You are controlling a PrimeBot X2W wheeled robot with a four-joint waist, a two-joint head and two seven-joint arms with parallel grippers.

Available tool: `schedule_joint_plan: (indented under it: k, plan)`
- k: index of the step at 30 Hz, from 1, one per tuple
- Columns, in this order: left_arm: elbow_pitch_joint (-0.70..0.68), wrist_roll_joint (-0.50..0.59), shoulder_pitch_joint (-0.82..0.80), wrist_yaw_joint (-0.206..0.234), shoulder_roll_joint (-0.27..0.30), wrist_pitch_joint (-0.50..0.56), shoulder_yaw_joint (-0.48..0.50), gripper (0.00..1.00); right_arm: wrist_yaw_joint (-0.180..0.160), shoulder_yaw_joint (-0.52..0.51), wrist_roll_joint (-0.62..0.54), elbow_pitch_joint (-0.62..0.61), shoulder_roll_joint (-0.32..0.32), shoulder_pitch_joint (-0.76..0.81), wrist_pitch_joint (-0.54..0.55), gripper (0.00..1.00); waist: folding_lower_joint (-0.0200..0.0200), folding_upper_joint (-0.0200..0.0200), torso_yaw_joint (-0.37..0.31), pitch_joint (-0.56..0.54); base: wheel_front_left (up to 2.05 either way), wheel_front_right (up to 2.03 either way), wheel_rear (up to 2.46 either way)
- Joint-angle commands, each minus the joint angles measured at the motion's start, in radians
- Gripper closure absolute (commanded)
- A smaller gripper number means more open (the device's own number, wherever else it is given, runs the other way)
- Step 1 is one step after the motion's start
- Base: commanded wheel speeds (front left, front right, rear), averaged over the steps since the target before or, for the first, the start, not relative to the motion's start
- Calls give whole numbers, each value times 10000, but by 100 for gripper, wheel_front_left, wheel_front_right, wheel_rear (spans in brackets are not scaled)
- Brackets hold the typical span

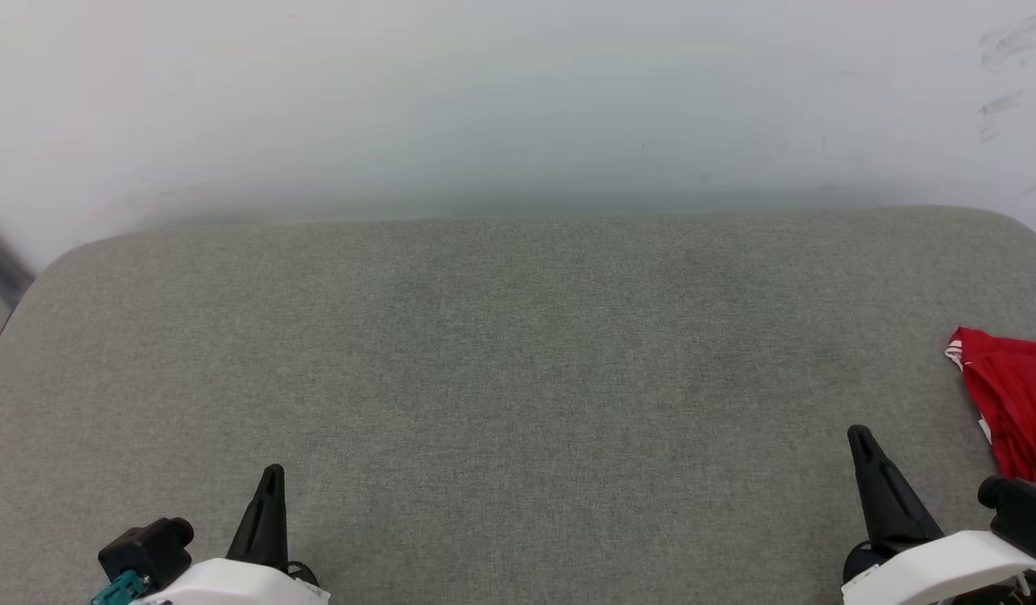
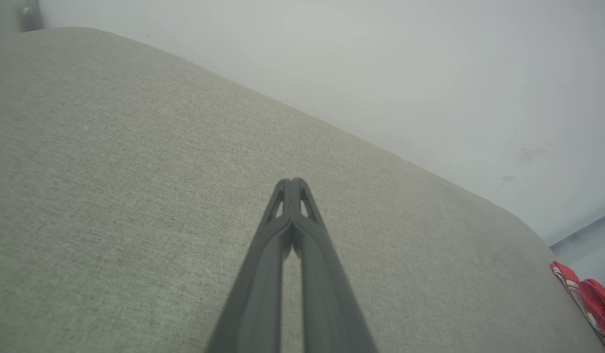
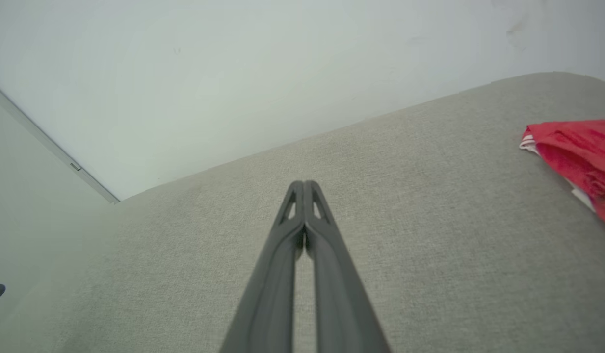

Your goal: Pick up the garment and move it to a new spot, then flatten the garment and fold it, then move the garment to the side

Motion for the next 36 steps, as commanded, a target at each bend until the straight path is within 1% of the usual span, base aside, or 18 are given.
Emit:
schedule_joint_plan:
  k: [1,3,4,16,36]
  plan:
    - [-93,-343,-315,-87,24,77,102,100,0,6,428,-33,-94,-309,-20,100,0,-1,-1,2,0,0,0]
    - [-64,-635,-358,-118,-9,162,154,100,-1,11,790,56,-107,-367,-17,100,0,-1,-3,4,0,0,0]
    - [-36,-924,-406,-155,-40,243,205,100,-1,14,1144,143,-120,-423,-13,100,0,-1,-5,7,0,0,0]
    - [122,-2515,-654,-346,-216,697,479,100,-1,14,3084,629,-173,-728,28,100,0,-1,-18,23,0,0,0]
    - [352,-4759,-1001,-612,-466,1342,875,100,-1,-40,5771,1322,-211,-1157,122,100,0,-1,-38,49,0,0,0]
